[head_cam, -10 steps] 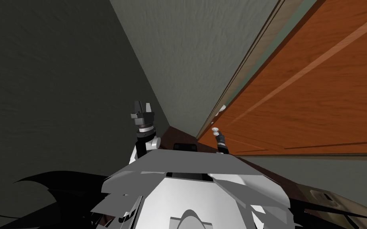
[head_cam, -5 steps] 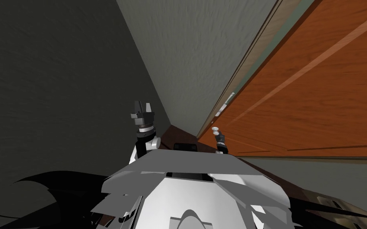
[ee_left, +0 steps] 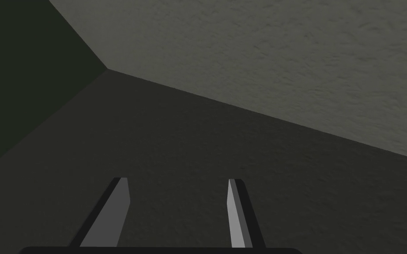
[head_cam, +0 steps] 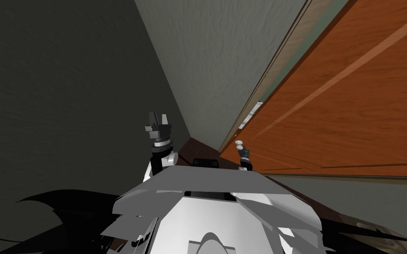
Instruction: Pull the door open
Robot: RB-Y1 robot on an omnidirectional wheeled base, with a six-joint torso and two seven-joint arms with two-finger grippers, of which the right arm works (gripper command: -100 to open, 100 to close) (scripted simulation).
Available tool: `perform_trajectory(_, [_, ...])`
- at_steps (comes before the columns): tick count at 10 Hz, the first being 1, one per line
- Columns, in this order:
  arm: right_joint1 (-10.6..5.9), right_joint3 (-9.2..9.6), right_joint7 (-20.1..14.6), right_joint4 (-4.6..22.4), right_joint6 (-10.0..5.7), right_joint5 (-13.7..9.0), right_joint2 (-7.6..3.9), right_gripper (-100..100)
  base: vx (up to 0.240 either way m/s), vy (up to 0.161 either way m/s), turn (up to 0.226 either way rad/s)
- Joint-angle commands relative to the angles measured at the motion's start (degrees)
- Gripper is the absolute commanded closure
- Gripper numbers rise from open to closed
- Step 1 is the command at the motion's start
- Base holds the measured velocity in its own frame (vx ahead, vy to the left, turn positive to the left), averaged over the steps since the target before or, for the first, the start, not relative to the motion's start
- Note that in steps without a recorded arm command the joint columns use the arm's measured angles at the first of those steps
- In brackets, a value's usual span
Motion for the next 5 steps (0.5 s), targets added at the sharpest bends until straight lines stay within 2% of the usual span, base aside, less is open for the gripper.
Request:
perform_trajectory(1, [-0.85, 0.1, -2.9, -0.1, -0.22, -0.6, 0.13, 100, -0.063, -0.019, 0.085])
perform_trajectory(2, [-1.24, 0.05, -4.4, 0.1, 0.07, -1.1, 0.21, 100, -0.088, -0.025, 0.131])
perform_trajectory(5, [-1.62, 0.0, -7.7, 0.3, 0.37, -1.7, 0.3, 100, -0.06, -0.008, 0.056])
